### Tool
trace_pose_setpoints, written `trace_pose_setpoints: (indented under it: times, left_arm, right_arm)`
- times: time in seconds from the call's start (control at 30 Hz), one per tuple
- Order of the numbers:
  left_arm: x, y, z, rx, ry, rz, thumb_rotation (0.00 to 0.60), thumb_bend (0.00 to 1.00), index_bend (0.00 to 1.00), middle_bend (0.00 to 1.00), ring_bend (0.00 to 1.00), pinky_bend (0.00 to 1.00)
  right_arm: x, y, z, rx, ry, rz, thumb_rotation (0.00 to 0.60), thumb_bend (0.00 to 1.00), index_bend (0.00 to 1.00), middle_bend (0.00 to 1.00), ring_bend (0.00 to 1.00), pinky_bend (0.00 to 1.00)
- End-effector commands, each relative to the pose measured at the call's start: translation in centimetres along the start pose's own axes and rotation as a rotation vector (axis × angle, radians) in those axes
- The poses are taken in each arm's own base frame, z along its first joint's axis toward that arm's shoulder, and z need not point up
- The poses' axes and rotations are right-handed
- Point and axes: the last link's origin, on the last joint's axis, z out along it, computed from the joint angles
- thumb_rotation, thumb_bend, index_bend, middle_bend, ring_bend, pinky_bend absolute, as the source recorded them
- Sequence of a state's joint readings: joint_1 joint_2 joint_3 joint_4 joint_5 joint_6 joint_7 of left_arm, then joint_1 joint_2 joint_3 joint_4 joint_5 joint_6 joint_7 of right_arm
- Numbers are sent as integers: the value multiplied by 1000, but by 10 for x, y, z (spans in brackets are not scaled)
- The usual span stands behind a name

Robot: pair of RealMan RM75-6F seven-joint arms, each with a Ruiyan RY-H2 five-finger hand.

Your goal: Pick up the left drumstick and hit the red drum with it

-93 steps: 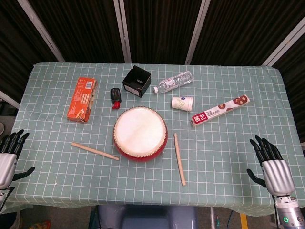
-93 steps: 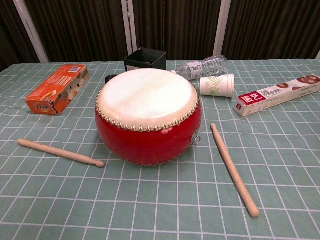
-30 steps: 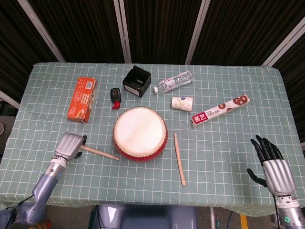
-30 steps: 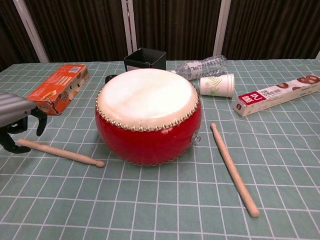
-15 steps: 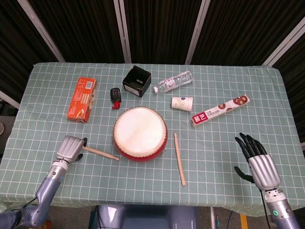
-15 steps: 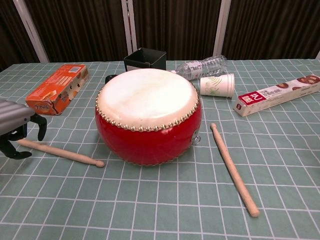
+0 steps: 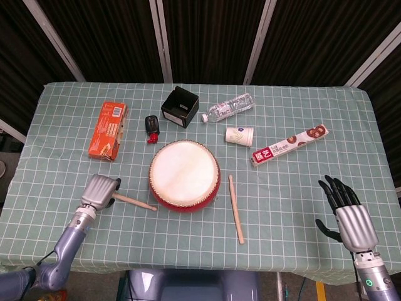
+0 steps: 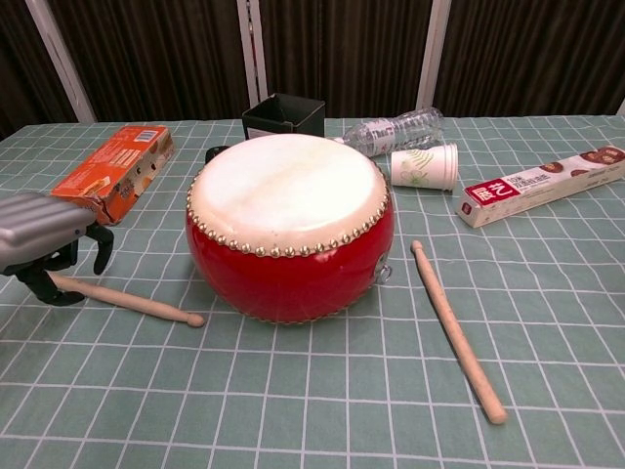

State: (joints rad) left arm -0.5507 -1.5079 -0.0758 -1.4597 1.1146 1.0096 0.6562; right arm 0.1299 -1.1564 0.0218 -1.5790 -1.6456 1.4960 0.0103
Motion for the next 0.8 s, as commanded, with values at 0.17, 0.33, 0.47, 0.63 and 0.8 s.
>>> trace_pose_setpoints:
  times: [0.17,0.33,0.47,0.63,0.8]
  left_arm:
    - [0,7,4,-19,-7,16,600,262,491,1000,1000,927]
    - [-3,8,6,-14,-20,26,600,263,491,1000,1000,927]
    - [-5,8,9,-6,-36,33,600,263,492,1000,1000,927]
    - [-9,9,9,-7,-52,49,600,277,503,1000,1000,927]
    - [-12,12,8,-13,-67,52,600,423,594,1000,1000,927]
  right_arm:
    - [1,2,-2,-7,6,-4,600,291,0,0,0,136]
    - [2,4,-4,-13,8,-2,600,291,0,0,0,136]
    - [2,4,-4,-15,10,-3,600,291,0,0,0,137]
    - [2,4,-4,-16,10,-3,600,291,0,0,0,135]
    - [2,4,-4,-14,11,-4,600,292,0,0,0,137]
